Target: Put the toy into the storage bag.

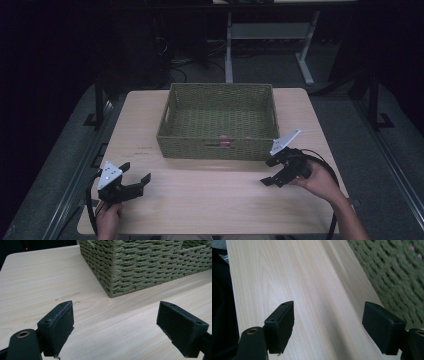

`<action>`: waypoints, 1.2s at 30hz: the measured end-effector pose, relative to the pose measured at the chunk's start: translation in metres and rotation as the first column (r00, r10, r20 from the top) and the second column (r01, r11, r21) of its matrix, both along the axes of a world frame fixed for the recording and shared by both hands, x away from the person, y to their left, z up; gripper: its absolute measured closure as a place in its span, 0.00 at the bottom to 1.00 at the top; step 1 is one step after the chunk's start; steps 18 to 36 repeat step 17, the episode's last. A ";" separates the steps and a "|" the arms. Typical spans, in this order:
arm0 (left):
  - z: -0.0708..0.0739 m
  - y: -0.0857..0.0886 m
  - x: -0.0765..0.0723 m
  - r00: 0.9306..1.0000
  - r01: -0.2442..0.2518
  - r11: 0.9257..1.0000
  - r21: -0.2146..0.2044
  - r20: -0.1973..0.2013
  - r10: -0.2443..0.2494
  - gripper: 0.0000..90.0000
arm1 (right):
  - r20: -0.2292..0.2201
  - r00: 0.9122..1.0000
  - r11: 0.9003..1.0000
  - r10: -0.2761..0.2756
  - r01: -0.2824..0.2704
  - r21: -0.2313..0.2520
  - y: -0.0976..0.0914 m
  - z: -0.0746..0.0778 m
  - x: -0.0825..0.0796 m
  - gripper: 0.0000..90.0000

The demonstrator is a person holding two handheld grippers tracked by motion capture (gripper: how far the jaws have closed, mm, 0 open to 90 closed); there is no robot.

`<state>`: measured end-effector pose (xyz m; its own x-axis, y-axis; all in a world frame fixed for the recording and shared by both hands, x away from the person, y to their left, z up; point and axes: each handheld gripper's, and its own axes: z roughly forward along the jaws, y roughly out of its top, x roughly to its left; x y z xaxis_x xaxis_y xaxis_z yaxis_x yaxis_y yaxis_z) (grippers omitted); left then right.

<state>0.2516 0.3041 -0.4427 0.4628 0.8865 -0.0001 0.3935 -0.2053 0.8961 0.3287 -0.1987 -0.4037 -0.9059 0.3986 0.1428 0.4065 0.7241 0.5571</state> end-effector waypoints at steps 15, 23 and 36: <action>0.000 0.000 0.000 1.000 0.005 1.000 0.004 0.004 -0.005 0.15 | 0.009 0.999 0.999 -0.041 0.042 -0.018 -0.012 -0.013 -0.024 0.27; 0.001 0.000 0.000 1.000 0.008 1.000 0.010 0.002 -0.008 0.15 | 0.034 0.998 0.998 -0.058 0.058 -0.006 -0.013 -0.011 -0.030 0.27; 0.001 0.000 0.000 1.000 0.008 1.000 0.010 0.002 -0.008 0.15 | 0.034 0.998 0.998 -0.058 0.058 -0.006 -0.013 -0.011 -0.030 0.27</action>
